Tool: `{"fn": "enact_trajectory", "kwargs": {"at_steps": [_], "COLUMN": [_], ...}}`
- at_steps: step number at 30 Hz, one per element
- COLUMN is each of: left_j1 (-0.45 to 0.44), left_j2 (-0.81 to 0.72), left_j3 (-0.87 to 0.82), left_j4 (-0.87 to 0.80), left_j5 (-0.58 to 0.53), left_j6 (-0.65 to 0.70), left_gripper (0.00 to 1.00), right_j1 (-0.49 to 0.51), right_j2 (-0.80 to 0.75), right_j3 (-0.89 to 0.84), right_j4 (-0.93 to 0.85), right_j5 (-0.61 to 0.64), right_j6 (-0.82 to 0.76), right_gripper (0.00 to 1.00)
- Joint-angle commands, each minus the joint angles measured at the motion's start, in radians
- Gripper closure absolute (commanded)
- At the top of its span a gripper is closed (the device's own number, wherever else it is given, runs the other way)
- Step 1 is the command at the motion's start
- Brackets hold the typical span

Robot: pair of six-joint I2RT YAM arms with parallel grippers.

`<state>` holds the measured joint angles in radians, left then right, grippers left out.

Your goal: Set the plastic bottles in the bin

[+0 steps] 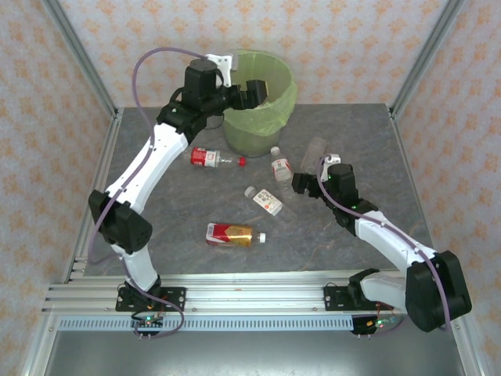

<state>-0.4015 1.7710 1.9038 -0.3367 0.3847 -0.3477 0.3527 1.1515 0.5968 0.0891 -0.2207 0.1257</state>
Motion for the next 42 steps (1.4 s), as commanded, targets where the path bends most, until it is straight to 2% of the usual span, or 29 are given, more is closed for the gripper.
{"fn": "enact_trajectory", "kwargs": {"at_steps": [1, 6, 10, 13, 18, 23, 29, 36, 39, 42], "left_j1": [-0.001, -0.001, -0.001, 0.003, 0.025, 0.051, 0.102, 0.123, 0.124, 0.125], "left_j2": [-0.099, -0.174, -0.236, -0.288, -0.367, -0.430, -0.454, -0.443, -0.429, -0.413], "left_j3": [-0.104, -0.221, -0.326, -0.409, -0.551, -0.635, -0.671, -0.672, -0.666, -0.655], "left_j4": [0.147, 0.185, 0.209, 0.221, 0.294, 0.280, 0.238, 0.214, 0.221, 0.218], "left_j5": [-0.045, -0.084, -0.173, -0.281, -0.301, -0.395, -0.397, -0.375, -0.353, -0.342], "left_j6": [-0.022, -0.044, -0.069, -0.114, -0.227, -0.291, -0.345, -0.360, -0.370, -0.375], "left_gripper": [0.00, 0.00, 0.00, 0.00, 0.00, 0.00, 0.00, 0.00, 0.00, 0.00], "right_j1": [0.000, 0.012, 0.085, 0.134, 0.188, 0.258, 0.310, 0.318, 0.319, 0.321], "right_j2": [0.003, 0.006, 0.021, 0.074, 0.155, 0.259, 0.332, 0.403, 0.424, 0.436], "right_j3": [-0.018, -0.031, -0.030, -0.011, 0.037, 0.127, 0.184, 0.255, 0.263, 0.277], "right_j4": [-0.056, -0.082, -0.088, -0.085, -0.066, -0.101, -0.099, -0.188, -0.190, -0.212], "right_j5": [-0.063, -0.189, -0.193, -0.191, -0.197, -0.215, -0.079, -0.078, -0.018, -0.015], "right_j6": [-0.022, -0.034, -0.099, -0.125, -0.132, -0.125, -0.138, -0.177, -0.155, -0.165], "right_gripper": [0.01, 0.01, 0.01, 0.01, 0.01, 0.01, 0.01, 0.01, 0.01, 0.01]}}
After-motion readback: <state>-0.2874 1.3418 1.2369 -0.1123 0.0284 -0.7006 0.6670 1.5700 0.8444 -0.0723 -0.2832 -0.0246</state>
